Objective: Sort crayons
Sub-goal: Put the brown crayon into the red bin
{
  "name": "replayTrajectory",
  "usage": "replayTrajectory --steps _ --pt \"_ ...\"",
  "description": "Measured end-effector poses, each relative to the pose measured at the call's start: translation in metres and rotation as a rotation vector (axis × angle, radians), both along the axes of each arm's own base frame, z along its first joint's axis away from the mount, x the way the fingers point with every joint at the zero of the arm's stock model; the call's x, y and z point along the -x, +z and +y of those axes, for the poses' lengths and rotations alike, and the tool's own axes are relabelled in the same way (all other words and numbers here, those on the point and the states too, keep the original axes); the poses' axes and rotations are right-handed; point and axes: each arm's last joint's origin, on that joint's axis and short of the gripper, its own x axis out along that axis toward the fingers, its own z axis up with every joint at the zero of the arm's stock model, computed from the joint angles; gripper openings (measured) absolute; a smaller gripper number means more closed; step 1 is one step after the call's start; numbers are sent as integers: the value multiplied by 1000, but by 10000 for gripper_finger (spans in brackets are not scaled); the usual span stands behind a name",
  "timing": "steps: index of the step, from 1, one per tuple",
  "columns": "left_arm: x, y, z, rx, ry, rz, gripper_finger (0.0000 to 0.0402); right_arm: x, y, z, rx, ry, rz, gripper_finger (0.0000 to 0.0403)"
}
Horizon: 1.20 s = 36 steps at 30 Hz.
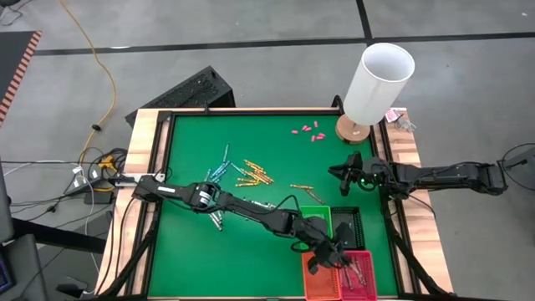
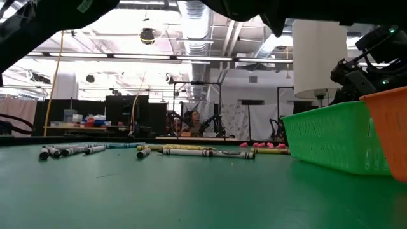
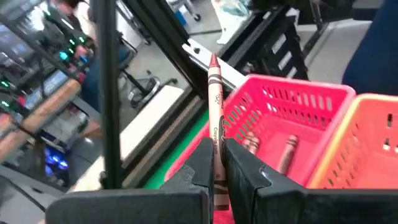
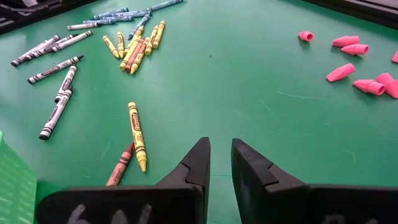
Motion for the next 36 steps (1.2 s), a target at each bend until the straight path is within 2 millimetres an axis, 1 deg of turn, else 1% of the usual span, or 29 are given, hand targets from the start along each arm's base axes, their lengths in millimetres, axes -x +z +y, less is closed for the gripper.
replayTrajectory --steps 4,15,18,25,29,32,35,36 --pt "0 0 0 -29 -40 -20 8 0 0 0 0 0 0 68" --pt "1 1 -1 26 -80 8 11 0 0 0 2 1 1 68" --pt "1 1 -1 26 -80 8 26 0 0 0 2 1 0 68" --pt "1 1 -1 25 -74 7 82 0 0 0 2 1 0 68" --pt "0 1 0 29 -20 12 102 0 0 0 1 1 0 68" --pt "-1 4 2 94 74 34 107 0 0 0 1 1 1 68" --pt "-4 17 7 197 192 50 107 0 -1 0 0 1 8 68" --pt "-3 26 12 227 217 53 107 0 -1 0 0 1 9 68"
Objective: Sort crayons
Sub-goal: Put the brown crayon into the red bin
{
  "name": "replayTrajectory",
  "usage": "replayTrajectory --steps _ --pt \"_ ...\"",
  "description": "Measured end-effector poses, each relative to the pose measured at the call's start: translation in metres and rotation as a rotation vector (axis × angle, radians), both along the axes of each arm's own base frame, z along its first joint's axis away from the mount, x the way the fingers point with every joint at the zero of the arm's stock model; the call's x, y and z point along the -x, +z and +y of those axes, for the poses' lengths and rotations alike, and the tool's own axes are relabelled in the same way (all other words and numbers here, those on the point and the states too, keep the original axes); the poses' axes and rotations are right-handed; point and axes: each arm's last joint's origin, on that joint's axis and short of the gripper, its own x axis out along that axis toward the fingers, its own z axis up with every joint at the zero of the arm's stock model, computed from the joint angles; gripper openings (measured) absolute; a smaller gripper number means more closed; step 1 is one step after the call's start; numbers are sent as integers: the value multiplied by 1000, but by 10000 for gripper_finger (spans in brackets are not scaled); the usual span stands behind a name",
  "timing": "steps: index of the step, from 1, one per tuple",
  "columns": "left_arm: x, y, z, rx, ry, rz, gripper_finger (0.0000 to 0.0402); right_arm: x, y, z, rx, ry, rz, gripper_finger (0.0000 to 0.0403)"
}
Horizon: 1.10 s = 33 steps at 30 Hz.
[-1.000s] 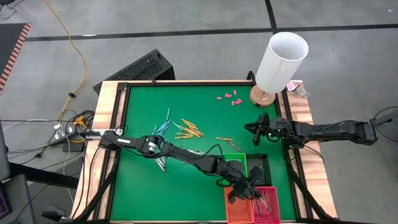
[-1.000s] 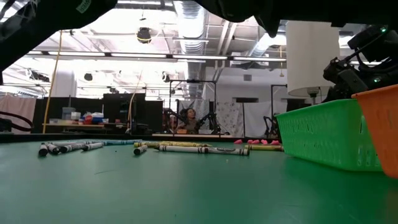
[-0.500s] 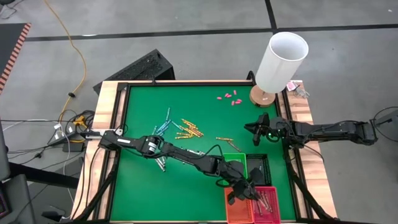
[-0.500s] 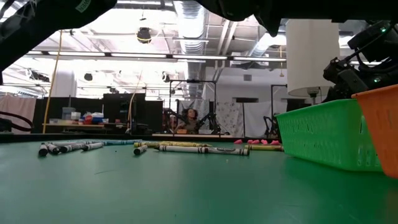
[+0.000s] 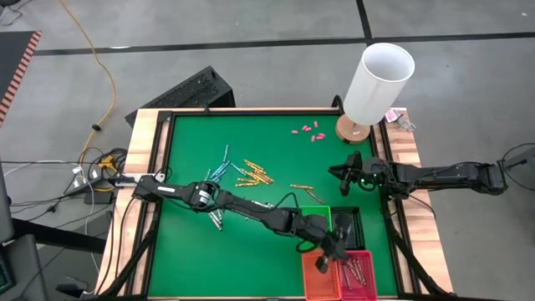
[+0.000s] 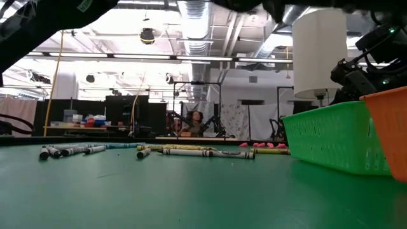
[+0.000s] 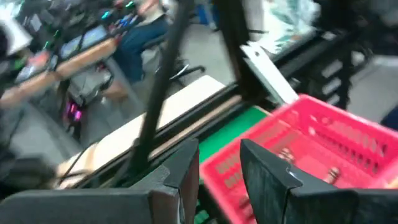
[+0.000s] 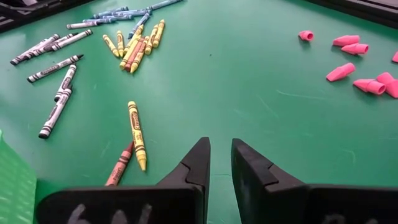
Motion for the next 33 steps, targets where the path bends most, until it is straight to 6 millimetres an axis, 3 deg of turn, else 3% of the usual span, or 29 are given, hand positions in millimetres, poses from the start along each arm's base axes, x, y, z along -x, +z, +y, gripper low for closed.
replayTrajectory --steps 7,10,14,18,22,26,33 --pt "21 59 52 14 22 224 107 0 -1 1 -13 20 7 68" --pt "40 79 81 43 -15 400 107 0 -1 1 -12 20 8 68" --pt "66 93 124 13 61 605 102 0 -1 1 -6 23 10 68" --pt "71 80 156 9 84 701 88 0 -1 1 -4 24 12 68" --pt "70 68 169 30 16 694 75 0 -1 1 -5 27 12 68" --pt "66 43 179 42 4 693 69 0 -1 1 2 33 15 68" --pt "55 12 184 10 38 525 68 0 -1 1 16 40 21 68"
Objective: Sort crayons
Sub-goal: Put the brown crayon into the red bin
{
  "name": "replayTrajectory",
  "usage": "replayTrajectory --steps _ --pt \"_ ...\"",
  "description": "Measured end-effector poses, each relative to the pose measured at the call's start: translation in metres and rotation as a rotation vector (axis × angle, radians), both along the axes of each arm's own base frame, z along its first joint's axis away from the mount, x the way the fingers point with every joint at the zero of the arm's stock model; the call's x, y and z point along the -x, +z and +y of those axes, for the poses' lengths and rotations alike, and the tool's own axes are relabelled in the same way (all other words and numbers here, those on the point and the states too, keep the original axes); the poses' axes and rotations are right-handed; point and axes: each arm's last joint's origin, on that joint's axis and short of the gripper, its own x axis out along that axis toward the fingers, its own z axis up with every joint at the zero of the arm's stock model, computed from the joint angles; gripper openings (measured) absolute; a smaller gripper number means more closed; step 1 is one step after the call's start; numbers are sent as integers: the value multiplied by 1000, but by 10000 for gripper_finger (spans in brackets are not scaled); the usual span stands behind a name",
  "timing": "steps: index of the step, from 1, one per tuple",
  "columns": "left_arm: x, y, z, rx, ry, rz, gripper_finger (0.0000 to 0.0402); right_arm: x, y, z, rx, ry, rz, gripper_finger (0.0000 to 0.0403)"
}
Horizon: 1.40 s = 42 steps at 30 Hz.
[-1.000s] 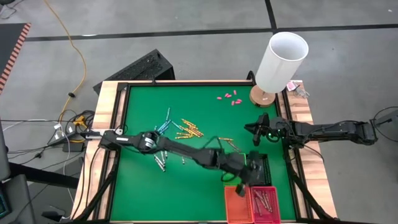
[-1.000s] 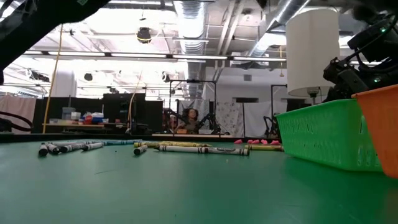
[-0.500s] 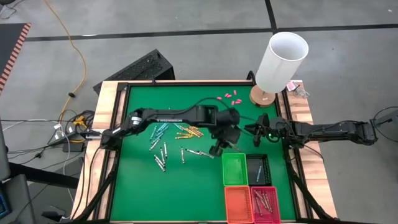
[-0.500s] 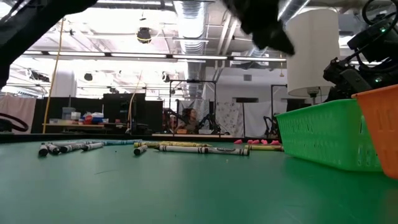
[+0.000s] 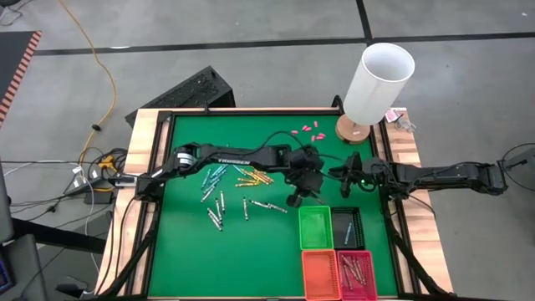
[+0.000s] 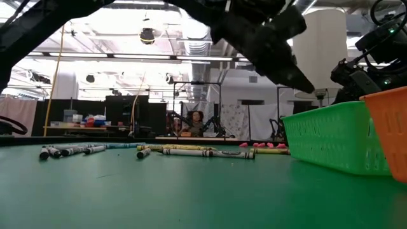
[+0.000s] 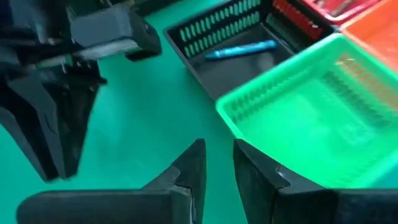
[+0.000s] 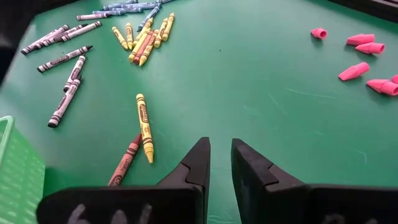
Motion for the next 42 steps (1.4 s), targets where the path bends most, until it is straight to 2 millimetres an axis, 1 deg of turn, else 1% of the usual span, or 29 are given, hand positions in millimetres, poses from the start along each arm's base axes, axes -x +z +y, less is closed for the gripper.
replayTrajectory --steps 3,6,11,18,22,26,28,32,34,36,42 --pt "-1 -15 0 -41 -13 -52 68 0 0 0 0 0 0 68" --pt "2 -28 1 -66 -27 -49 72 0 0 0 0 0 0 68" --pt "7 -43 2 -134 -17 -24 94 0 0 0 2 1 1 68" --pt "7 -49 1 -165 -37 -66 143 0 0 0 2 1 1 68" --pt "7 -49 2 -205 -38 -72 161 0 0 0 3 -1 0 68" --pt "7 -51 2 -207 -40 -67 162 0 0 0 5 -5 0 68" --pt "4 -56 2 -202 -40 -78 162 0 0 0 6 -4 1 68" --pt "1 -80 -3 -205 -53 -36 162 0 0 0 17 1 -4 68" --pt "0 -87 -6 -227 -32 -19 162 0 1 0 18 1 -7 68" --pt "0 -88 -7 -242 5 -12 162 -1 1 0 19 1 -14 68" --pt "1 -89 -5 -238 18 9 162 -1 1 0 22 2 -16 68"
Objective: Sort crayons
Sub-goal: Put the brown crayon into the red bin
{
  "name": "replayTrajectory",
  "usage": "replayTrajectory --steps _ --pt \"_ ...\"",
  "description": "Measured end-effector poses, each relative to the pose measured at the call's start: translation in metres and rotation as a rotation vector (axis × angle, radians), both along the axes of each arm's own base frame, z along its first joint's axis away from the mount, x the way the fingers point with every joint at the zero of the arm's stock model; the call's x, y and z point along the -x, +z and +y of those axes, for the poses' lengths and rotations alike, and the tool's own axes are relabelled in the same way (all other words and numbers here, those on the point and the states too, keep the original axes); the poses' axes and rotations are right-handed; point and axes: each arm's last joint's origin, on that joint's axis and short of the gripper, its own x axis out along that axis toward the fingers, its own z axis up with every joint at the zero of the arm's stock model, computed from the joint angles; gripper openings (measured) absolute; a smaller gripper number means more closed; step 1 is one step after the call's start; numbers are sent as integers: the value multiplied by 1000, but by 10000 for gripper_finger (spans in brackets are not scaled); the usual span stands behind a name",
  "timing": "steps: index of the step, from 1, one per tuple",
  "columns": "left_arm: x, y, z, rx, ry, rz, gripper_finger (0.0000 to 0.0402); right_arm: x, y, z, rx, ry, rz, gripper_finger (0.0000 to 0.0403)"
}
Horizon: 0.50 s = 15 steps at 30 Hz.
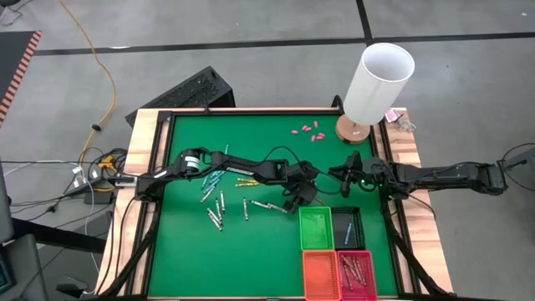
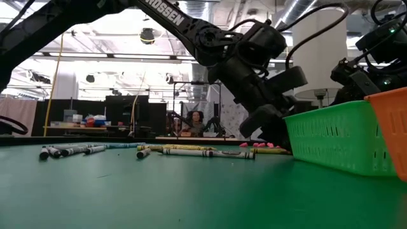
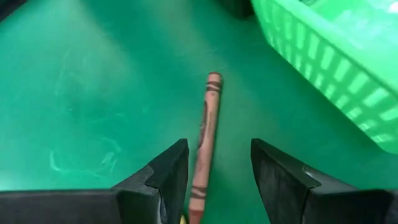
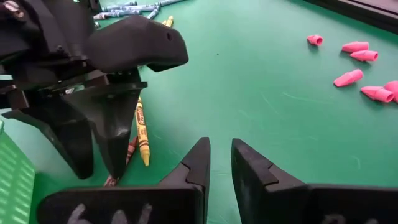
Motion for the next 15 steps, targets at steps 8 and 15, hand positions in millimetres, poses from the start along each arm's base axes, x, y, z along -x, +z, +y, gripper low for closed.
replayTrajectory --steps 8,15 --pt "5 -5 8 26 64 88 160 0 0 0 0 0 -3 68" --pt "8 -7 8 25 107 124 89 0 0 0 0 0 -5 68"
